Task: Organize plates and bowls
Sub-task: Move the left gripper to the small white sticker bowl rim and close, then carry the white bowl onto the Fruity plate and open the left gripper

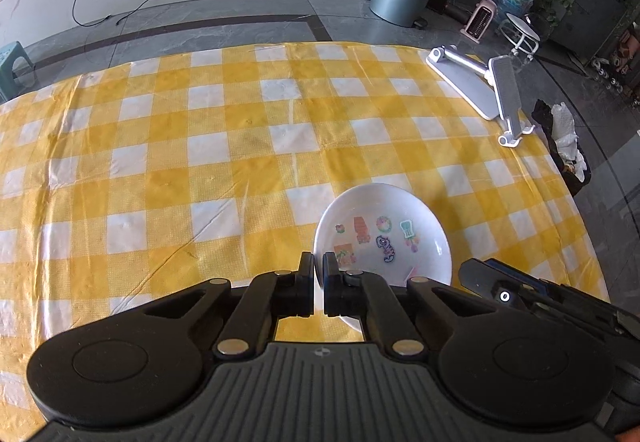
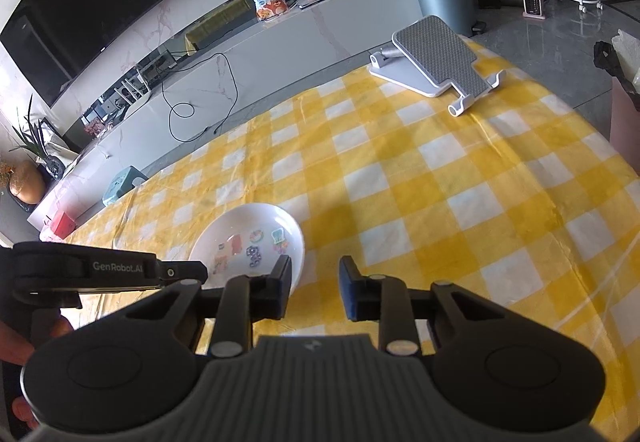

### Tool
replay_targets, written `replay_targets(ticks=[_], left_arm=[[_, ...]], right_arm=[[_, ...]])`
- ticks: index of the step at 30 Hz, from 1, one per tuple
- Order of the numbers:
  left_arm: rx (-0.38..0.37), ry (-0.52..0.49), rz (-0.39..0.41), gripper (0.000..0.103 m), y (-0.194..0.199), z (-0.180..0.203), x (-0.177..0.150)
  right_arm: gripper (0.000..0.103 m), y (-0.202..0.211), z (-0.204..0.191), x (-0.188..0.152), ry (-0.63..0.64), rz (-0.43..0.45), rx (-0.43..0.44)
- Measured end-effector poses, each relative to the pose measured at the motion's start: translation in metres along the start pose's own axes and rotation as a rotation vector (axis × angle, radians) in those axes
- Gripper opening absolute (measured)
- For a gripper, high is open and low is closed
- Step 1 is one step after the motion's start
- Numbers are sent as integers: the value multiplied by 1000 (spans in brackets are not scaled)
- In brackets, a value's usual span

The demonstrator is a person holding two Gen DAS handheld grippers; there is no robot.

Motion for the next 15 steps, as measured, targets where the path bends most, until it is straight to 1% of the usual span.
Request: replay_targets(ticks=[3,5,6,7,8,9,10,13,15], left_arm=[[-17,-48,-13,3,5,8,-4],[-25,-74,-20,2,6,14,-8],[-28,-83,-27,2,6,16,-9],[-28,-91,-33,2,6,18,-11],[-26,-97,-36,3,7,20,-12],[-17,-99,-37,3,7,21,-13],[-15,-96,-37,3,7,22,-14],[-6,-78,-40,3,11,22,-17],[1,-82,-29,3,18,24,-20]], right_arm=[[25,-3,1,-2,-12,-19,7],[24,-6,2,-4,-21,-41,-4],[23,-8,2,-6,-21,-54,-18],[18,-7,2,-7,-18,-49,-24],[12,-8,2,-7,-15,-55,-28],[8,-8,3,-8,-15,-59,-32],[2,-8,4,-8,-17,-59,-39],[1,-4,8,-9,-41,-64,-25],[0,1,8,-10,-46,-62,-13]])
Point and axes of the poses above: each gripper's, at about its wrist camera, not at the fingertips, and y roughly against the way its jaws point, z to its right, x to its top, the point moved 1 cm from there along -y, roughly the way its jaws point, and after that the axes turned 5 degrees about x, right-handed, at the moved point
